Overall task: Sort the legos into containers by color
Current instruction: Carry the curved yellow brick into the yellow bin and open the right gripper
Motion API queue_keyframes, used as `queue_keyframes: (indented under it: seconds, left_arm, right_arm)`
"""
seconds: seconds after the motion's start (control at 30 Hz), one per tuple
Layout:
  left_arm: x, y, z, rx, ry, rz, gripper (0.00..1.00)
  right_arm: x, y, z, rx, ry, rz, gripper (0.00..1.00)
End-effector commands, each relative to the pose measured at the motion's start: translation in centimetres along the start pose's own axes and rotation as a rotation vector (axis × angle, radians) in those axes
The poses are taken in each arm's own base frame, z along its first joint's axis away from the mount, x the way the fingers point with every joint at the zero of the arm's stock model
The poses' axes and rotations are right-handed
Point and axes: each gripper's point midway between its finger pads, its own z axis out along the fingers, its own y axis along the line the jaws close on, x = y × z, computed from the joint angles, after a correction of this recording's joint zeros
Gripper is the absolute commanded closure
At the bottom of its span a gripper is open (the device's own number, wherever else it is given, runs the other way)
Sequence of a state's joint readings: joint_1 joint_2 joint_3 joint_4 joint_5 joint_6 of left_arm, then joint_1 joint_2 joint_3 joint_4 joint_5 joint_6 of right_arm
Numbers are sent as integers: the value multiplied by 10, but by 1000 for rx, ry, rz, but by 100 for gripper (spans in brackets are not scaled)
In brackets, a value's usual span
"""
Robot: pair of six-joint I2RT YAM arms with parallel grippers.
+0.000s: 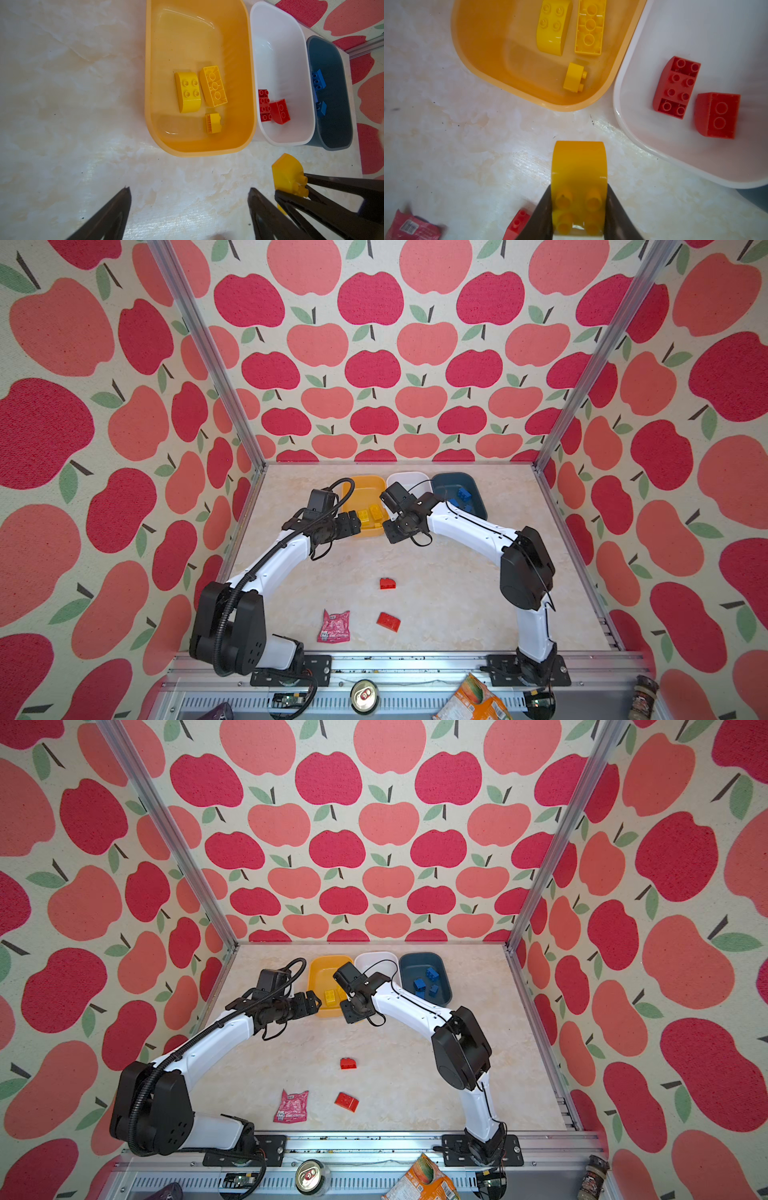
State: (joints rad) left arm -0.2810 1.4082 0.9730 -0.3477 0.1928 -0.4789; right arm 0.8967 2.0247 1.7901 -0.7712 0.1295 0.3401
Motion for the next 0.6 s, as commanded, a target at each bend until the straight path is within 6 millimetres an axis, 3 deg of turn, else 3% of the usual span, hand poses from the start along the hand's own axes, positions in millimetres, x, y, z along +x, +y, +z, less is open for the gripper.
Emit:
queue_keyframes:
  seconds: [0.0,0.27,0.57]
  left_arm:
    - [-1,-1,-7,14,-17,-7,10]
    - [0,4,-14,6,-28,-16,9]
    - [2,7,-14,1,-25,-25,9]
  right_arm:
    - [-17,5,0,-3,-16,-41,70]
    - [-61,7,19,-21,-76,-62,70]
    - [-89,3,58,-57,-95,-38,70]
